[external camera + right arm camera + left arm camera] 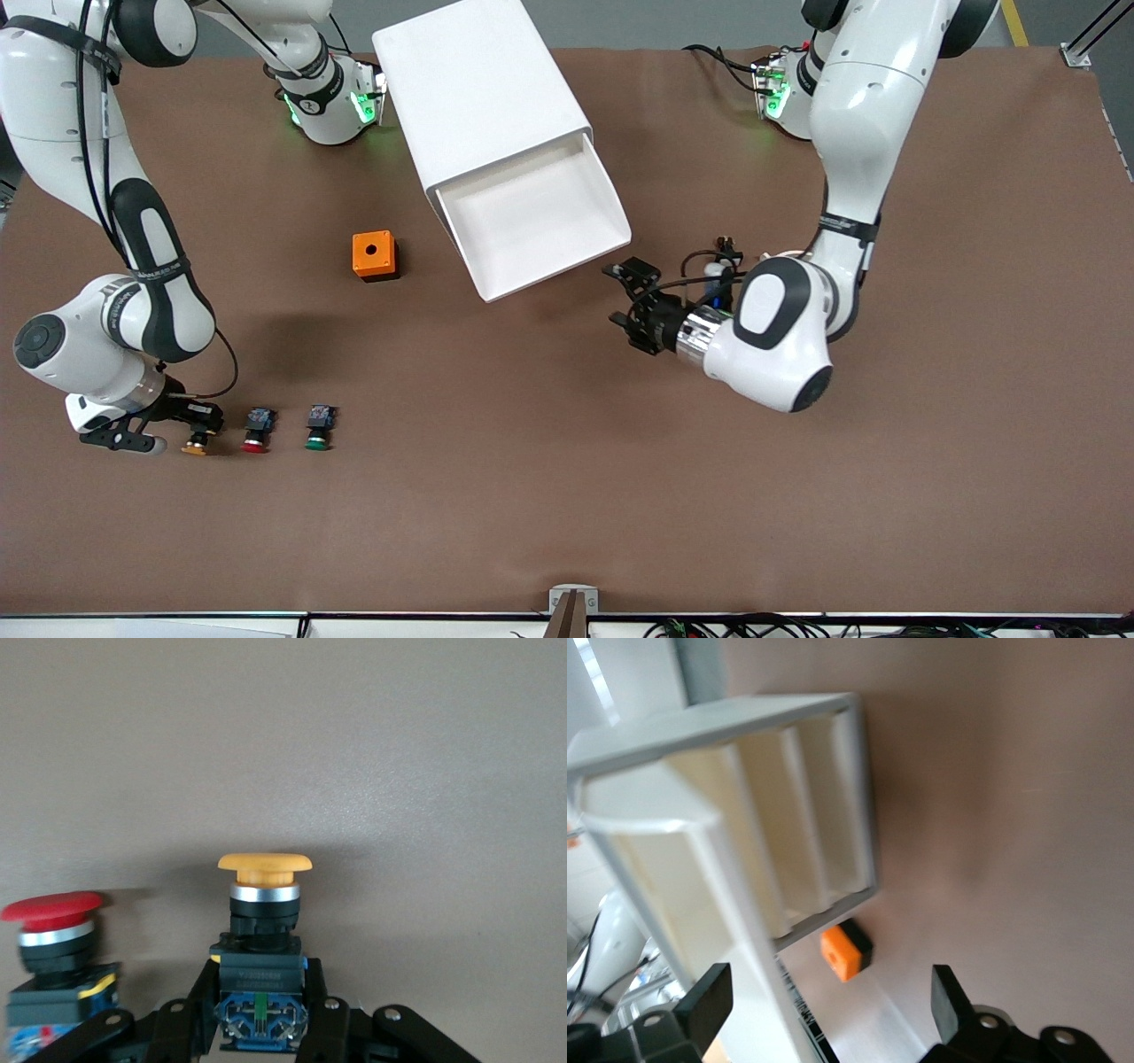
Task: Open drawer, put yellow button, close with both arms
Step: 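Carry the yellow button over the open drawer with the right gripper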
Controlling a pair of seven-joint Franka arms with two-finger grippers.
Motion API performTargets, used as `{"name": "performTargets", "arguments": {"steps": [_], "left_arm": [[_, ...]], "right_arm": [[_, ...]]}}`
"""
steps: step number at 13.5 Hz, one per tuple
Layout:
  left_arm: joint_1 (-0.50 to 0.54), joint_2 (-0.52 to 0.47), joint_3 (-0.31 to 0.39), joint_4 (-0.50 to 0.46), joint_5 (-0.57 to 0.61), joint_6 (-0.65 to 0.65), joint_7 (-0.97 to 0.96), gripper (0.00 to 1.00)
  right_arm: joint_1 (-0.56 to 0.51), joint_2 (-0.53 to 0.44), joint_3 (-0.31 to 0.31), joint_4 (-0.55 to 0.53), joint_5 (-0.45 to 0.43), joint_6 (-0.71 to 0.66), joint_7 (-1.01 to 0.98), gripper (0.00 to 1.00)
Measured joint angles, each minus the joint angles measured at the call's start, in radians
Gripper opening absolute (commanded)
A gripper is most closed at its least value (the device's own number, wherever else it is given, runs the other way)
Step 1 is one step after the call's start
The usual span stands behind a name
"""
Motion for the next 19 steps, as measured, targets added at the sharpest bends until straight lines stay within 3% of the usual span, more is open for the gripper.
{"name": "performTargets", "arguments": {"steps": [4, 9, 13, 19], "left_arm": [[0.049, 0.000, 0.055, 0.013, 0.155, 0.000, 0.160, 0.99], [0.065, -0.002, 0.166, 0.042, 0.228, 0.000, 0.372, 0.99], [0.059, -0.048, 0.173, 0.058, 0.366, 0.000, 0.516, 0.99], [0.016, -0.134, 0.167, 0.063, 0.564, -0.018, 0.793, 1.00]], "right_arm": [[0.060, -0.197, 0.003, 0.040, 0.001, -0.364, 0.293, 0.00], [0.299, -0.507, 0.011, 0.024, 0.003, -0.676, 0.830, 0.00], [0.549, -0.611, 0.014, 0.002, 0.003, -0.725, 1.249, 0.00], [0.865, -0.590, 0.016, -0.021, -0.069, -0.610, 1.673, 0.00]]}}
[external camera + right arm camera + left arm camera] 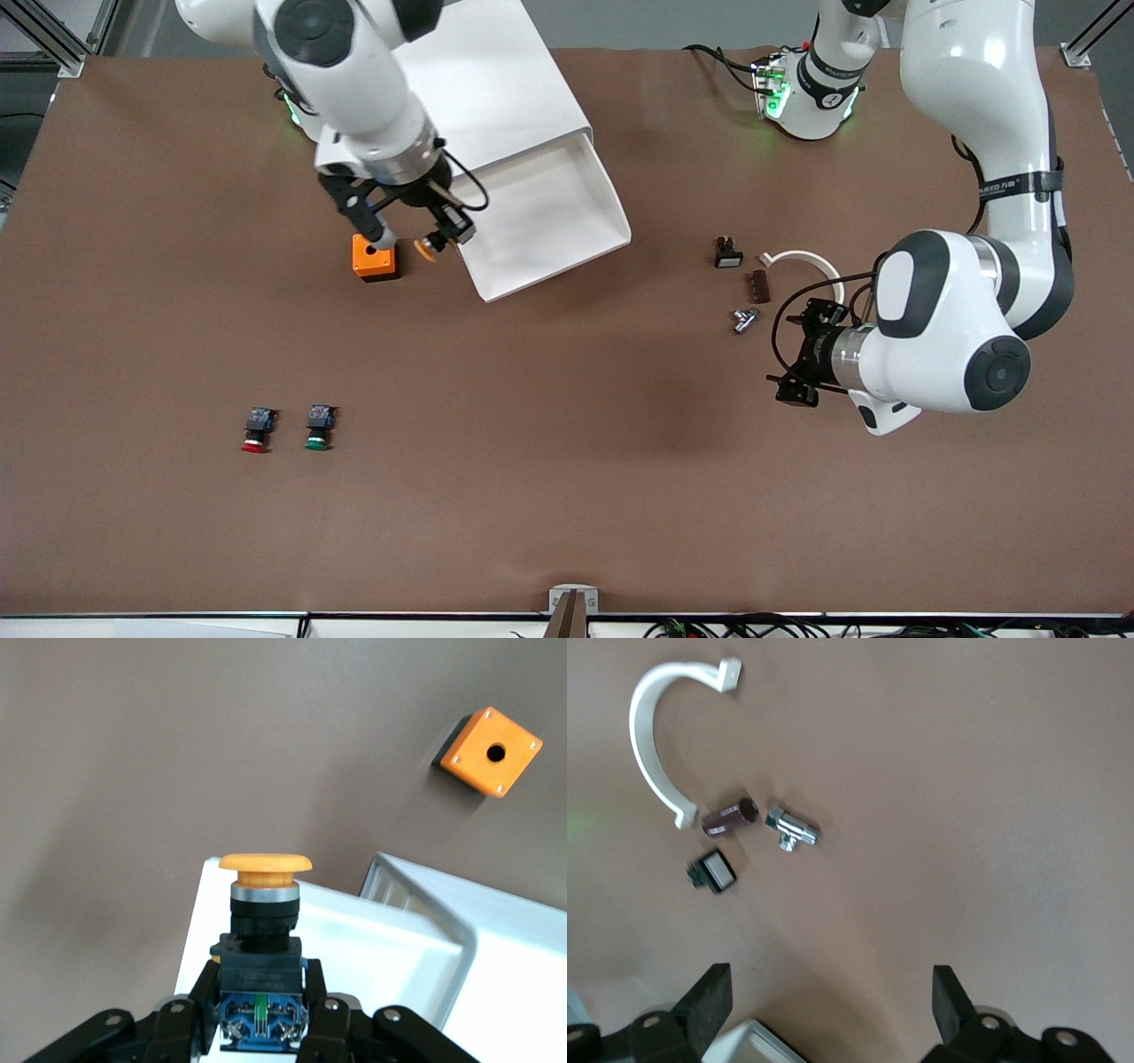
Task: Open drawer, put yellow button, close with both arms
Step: 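Carry the yellow button over the open drawer with the right gripper, then lower the yellow button into the drawer and open the right gripper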
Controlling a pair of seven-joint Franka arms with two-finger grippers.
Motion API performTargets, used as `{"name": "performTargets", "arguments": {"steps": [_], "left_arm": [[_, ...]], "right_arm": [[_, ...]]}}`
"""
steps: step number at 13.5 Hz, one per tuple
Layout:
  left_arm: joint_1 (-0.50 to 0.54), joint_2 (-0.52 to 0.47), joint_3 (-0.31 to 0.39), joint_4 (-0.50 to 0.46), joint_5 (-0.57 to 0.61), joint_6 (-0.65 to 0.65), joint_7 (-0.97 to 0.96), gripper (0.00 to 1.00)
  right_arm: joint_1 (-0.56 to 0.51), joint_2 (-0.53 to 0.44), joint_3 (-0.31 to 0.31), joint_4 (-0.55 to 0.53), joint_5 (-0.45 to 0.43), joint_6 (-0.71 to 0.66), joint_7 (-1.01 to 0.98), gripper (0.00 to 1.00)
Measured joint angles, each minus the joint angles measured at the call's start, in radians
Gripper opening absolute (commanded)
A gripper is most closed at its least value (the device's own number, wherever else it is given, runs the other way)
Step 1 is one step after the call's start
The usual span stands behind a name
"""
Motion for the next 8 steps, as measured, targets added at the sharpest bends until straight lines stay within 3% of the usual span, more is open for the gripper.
{"name": "performTargets", "arguments": {"steps": [3, 8], "left_arm": [[-0.068, -0.009, -0.002, 0.000, 0.097, 0.005, 0.051, 1.00], [-0.122, -0.006, -0.007, -0.007, 0.127, 0.075, 0.310, 1.00]], "right_arm": [[0.077, 0.052, -0.001, -0.005, -0.056, 0.039, 0.131, 0.00], [0.145, 0.151, -0.003, -0.006, -0.073, 0.122, 0.298, 0.00]]}}
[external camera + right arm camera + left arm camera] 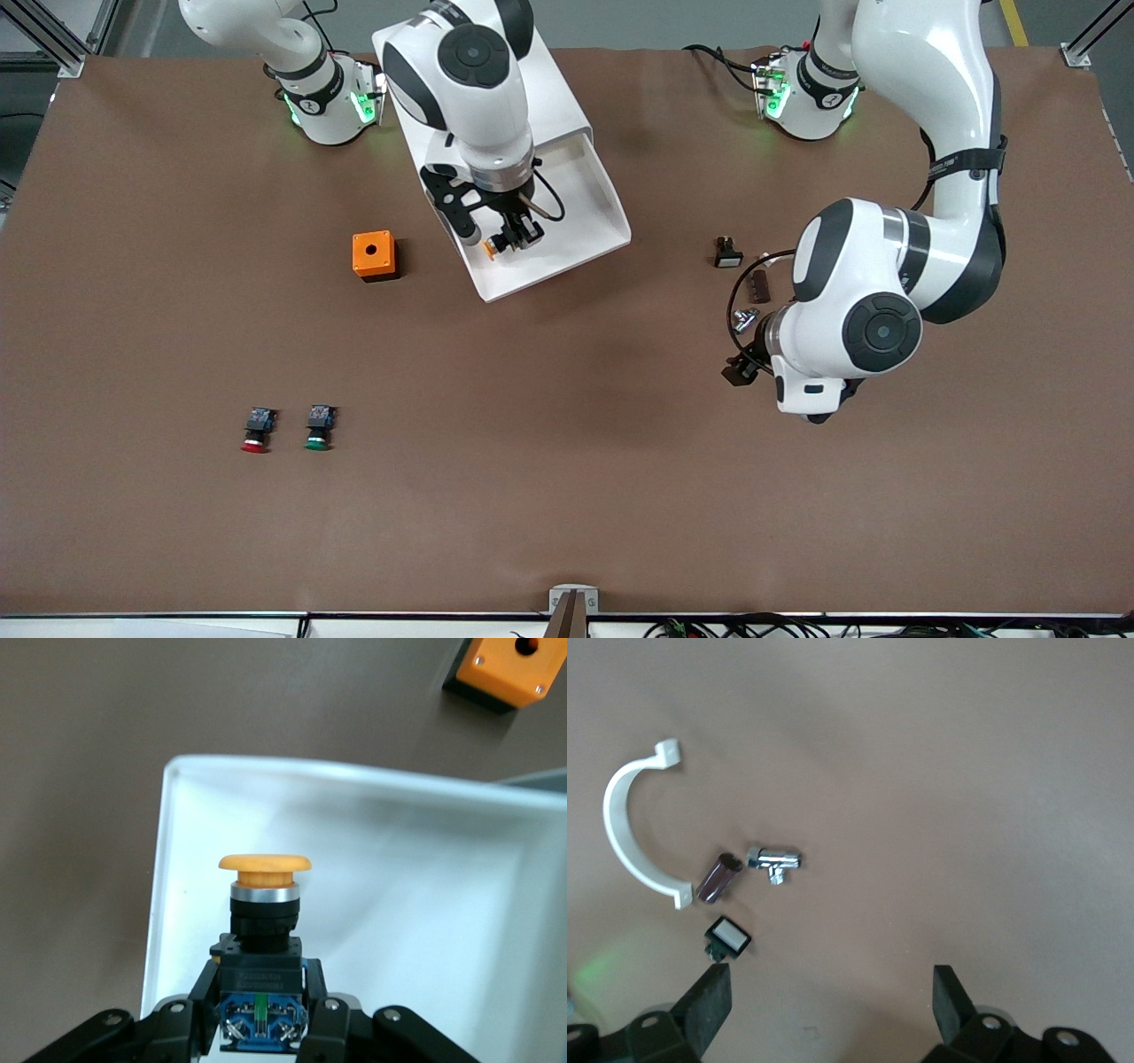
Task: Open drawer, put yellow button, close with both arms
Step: 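Lower the yellow button into the drawer and open the right gripper, then push the drawer shut with the left gripper while the right gripper withdraws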
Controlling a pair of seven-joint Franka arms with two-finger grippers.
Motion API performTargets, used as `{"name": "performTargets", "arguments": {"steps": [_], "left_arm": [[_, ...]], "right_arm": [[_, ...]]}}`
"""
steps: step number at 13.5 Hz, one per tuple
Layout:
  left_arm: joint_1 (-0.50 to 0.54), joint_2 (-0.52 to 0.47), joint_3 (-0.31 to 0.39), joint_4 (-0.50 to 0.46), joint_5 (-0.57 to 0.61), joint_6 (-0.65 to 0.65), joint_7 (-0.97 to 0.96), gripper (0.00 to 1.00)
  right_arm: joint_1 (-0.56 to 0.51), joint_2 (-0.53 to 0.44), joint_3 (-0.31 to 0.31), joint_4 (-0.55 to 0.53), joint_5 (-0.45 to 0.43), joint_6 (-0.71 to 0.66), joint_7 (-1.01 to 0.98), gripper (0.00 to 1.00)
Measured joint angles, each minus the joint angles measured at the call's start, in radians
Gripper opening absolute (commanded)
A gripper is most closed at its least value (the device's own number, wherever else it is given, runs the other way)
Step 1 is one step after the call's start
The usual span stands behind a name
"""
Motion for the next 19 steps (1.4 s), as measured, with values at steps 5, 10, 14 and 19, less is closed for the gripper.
{"name": "performTargets", "arguments": {"steps": [5, 10, 14, 19], "left_arm": [[-0.057, 0.019, -0.035, -0.010, 0.001, 0.110, 0.051, 1.00], [-0.148, 0.032, -0.049, -0.047, 0.002, 0.198, 0.122, 1.00], [-0.165, 0.035, -0.093, -0.059, 0.000, 0.223, 0.122, 1.00], [-0.169, 0.036, -0.150, -0.060, -0.062, 0.229, 0.120, 1.00]], "right_arm": [[0.048, 0.022, -0.001, 0.007, -0.001, 0.023, 0.065, 0.03], [0.055, 0.027, -0.003, 0.035, -0.011, 0.023, 0.068, 1.00], [0.041, 0.046, -0.020, 0.093, -0.028, 0.017, 0.034, 1.00], [-0.159, 0.045, -0.035, 0.257, -0.025, -0.238, -0.430, 1.00]]}}
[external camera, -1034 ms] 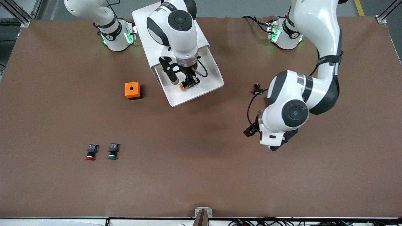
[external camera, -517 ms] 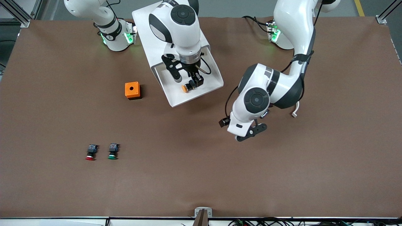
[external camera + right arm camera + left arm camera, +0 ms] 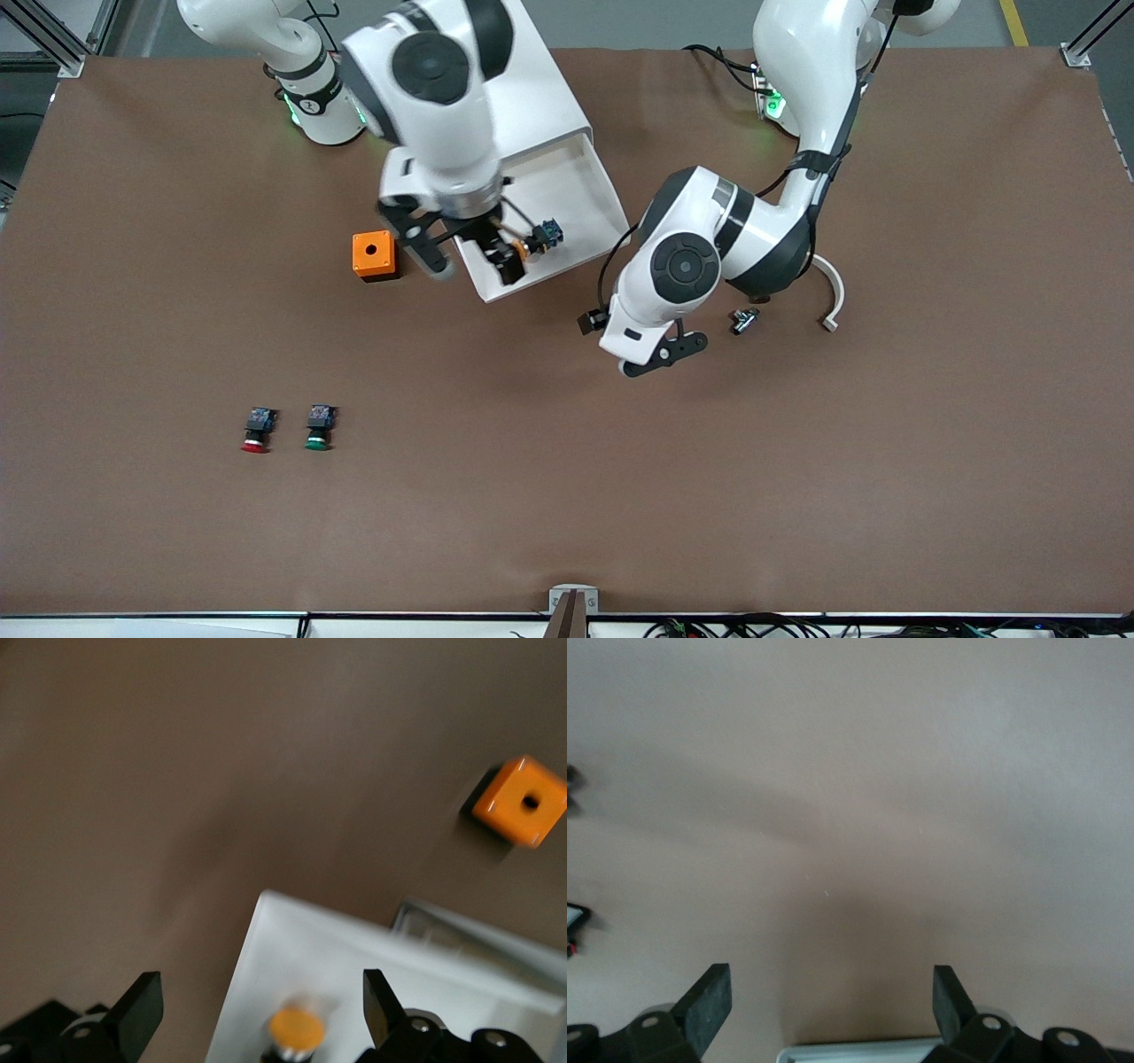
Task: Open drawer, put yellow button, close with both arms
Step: 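Push the drawer shut with the left gripper while the right gripper withdraws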
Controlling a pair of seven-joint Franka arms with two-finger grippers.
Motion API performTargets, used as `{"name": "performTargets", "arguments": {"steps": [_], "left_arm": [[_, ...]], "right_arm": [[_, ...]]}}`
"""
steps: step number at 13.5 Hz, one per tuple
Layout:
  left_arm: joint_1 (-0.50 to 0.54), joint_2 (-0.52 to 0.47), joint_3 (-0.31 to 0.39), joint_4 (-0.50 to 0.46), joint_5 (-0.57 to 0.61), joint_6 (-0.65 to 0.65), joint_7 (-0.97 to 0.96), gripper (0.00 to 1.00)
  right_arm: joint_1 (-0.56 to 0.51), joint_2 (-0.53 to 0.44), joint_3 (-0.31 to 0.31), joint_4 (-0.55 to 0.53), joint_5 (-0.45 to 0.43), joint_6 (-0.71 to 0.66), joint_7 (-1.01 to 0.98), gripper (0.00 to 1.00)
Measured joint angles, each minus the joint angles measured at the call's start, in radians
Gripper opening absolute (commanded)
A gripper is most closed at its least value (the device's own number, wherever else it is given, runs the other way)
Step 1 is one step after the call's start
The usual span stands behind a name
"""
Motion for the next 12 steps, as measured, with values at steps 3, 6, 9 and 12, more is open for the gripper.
{"name": "performTargets", "arguments": {"steps": [3, 6, 9, 12], "left_arm": [[-0.047, 0.000, -0.014, -0.001, -0.002, 0.002, -0.035, 1.00], [-0.124, 0.002, -0.016, -0.002, -0.002, 0.005, -0.090, 1.00], [-0.166, 0.006, -0.026, -0.006, -0.022, 0.006, -0.144, 1.00], [-0.177, 0.009, -0.072, -0.015, -0.030, 0.006, -0.189, 1.00]], "right_arm": [[-0.181, -0.004, -0.005, 0.043, 0.003, -0.107, -0.364, 1.00], [-0.376, -0.009, -0.009, 0.064, 0.003, -0.190, -0.747, 1.00], [-0.559, -0.012, -0.011, 0.078, 0.001, -0.245, -1.113, 1.00], [-0.731, -0.012, -0.011, 0.078, 0.001, -0.250, -1.403, 1.00]]}}
